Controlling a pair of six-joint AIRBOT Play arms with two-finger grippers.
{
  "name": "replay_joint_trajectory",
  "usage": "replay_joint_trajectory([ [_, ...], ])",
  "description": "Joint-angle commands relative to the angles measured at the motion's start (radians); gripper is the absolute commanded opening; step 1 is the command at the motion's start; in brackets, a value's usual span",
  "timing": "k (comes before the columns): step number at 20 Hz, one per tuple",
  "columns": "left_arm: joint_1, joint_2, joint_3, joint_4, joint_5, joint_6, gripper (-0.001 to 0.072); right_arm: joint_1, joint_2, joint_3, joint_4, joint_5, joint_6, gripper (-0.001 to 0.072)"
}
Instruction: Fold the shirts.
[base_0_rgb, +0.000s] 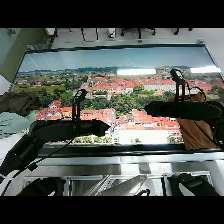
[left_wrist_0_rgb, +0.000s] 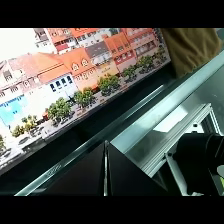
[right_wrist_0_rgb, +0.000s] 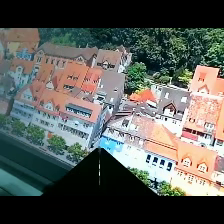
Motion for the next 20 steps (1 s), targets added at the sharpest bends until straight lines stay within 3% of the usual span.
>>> replay_joint_trajectory([
  [1,-0.001,0.047,0.000,0.045,-0.003,0.000,0.0022,0.001,-0.001,0.000,0.000,0.001,0.000,0.0016],
  [4,0.041,0.105,0.000,0.191,0.033,-0.038,0.0022,0.001,-0.004,0.000,0.000,0.001,0.000,0.0016],
  [7,0.233,0.160,0.000,0.462,0.134,-0.071,0.0024,0.001,-0.004,0.000,0.000,0.001,0.000,0.0016],
  [8,0.317,0.166,0.000,0.566,0.141,-0.068,0.0221,0.001,-0.004,0.000,0.000,0.001,0.000,0.0016],
  [9,0.410,0.158,-0.001,0.684,0.121,-0.054,0.0711,0.001,-0.004,0.000,0.000,0.001,0.000,0.0016],
  [12,0.677,0.051,0.002,0.911,-0.079,0.062,0.0711,0.001,-0.004,0.000,0.000,0.001,0.000,0.0016],
  [16,0.963,-0.246,0.058,0.937,-0.467,0.089,0.0711,0.001,-0.004,0.000,-0.001,0.001,0.000,0.0016],
  [20,1.057,-0.602,0.285,0.934,-0.441,0.089,0.0712,0.001,-0.004,0.000,0.000,0.001,0.000,0.0016],
])
